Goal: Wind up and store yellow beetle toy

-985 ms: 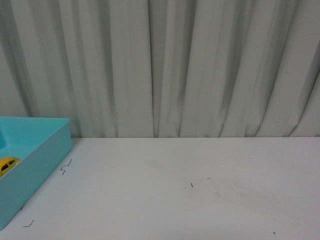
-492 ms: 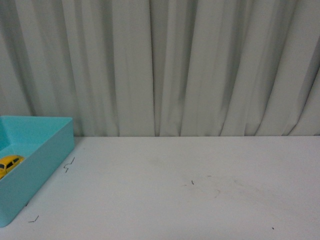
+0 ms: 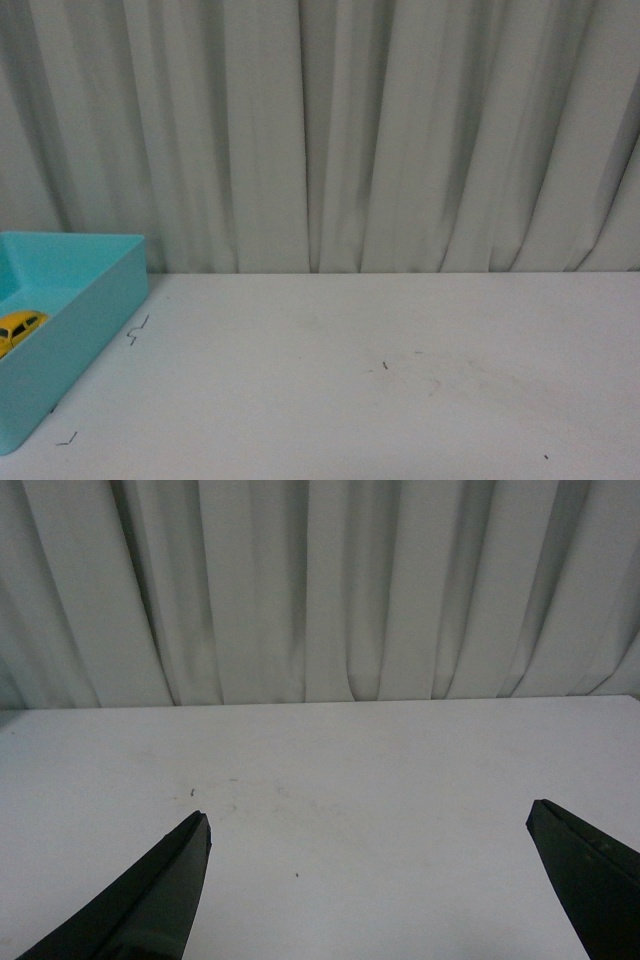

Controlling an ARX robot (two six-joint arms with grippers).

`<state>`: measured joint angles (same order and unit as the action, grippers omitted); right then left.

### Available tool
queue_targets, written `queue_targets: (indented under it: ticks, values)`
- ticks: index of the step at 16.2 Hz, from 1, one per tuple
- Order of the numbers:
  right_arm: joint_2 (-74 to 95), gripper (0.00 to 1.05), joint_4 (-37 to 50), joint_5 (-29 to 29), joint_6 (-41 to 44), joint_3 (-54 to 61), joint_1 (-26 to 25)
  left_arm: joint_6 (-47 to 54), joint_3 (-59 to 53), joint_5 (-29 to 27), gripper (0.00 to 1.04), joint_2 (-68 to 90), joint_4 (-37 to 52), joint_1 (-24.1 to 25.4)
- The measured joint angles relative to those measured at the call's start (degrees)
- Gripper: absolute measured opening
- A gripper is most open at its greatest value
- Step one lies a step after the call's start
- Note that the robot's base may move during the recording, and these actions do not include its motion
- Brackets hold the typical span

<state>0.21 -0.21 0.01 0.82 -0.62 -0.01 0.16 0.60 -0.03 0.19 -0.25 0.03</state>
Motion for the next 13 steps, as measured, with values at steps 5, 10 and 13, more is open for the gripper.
queue_targets:
  ticks: [5,10,13]
  values:
    - [0.0,0.98,0.0,0.0,0.0,0.0,0.0,0.0,0.0,0.0,0.98,0.0,0.0,0.0]
    - [0.0,0.98,0.1,0.1,0.0,0.0,0.0,0.0,0.0,0.0,0.98,0.0,0.2,0.0]
    - [0.0,0.98,0.0,0.0,0.0,0.0,0.0,0.0,0.0,0.0,0.98,0.0,0.1,0.0]
